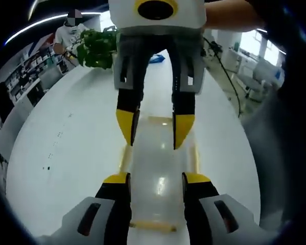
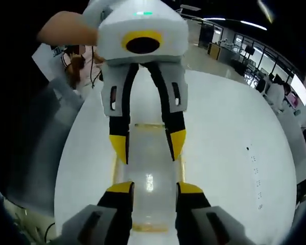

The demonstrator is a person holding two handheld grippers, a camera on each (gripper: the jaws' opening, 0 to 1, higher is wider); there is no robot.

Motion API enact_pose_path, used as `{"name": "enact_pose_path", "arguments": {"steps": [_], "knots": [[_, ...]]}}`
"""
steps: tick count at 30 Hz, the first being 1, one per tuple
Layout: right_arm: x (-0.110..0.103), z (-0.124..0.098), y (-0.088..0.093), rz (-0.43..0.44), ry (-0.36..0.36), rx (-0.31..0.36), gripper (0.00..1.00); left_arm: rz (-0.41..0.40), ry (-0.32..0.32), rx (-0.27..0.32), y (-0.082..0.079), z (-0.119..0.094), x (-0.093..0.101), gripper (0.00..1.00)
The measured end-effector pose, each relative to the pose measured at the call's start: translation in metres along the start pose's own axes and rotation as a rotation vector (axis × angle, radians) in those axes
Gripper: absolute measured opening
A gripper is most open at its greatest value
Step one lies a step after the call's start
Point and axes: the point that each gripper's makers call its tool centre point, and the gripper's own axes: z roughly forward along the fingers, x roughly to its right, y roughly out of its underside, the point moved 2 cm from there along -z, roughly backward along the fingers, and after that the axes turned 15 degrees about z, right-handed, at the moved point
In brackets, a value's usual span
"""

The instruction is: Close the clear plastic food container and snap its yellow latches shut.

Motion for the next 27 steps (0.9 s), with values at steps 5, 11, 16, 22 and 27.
{"name": "enact_pose_path", "arguments": {"steps": [5,11,16,22,27], "knots": [[-0.001,0.008,-0.004,-0.016,-0.005,-0.013,0.31,0.006,-0.002,0.002,-0.005,0.004,-0.002,0.37],[-0.001,0.009,-0.004,-0.010,-0.009,-0.010,0.31,0.007,-0.005,0.007,-0.006,0.007,-0.003,0.37],[-0.001,0.011,-0.003,-0.022,-0.012,-0.020,0.32,0.010,-0.005,0.004,-0.006,0.008,-0.002,0.38],[0.002,0.012,-0.005,-0.020,-0.014,-0.020,0.34,0.000,-0.009,-0.011,-0.005,0.010,-0.002,0.39],[0.000,0.013,-0.004,-0.043,-0.010,-0.028,0.39,0.034,-0.013,-0.032,-0.004,0.010,0.002,0.41]]}}
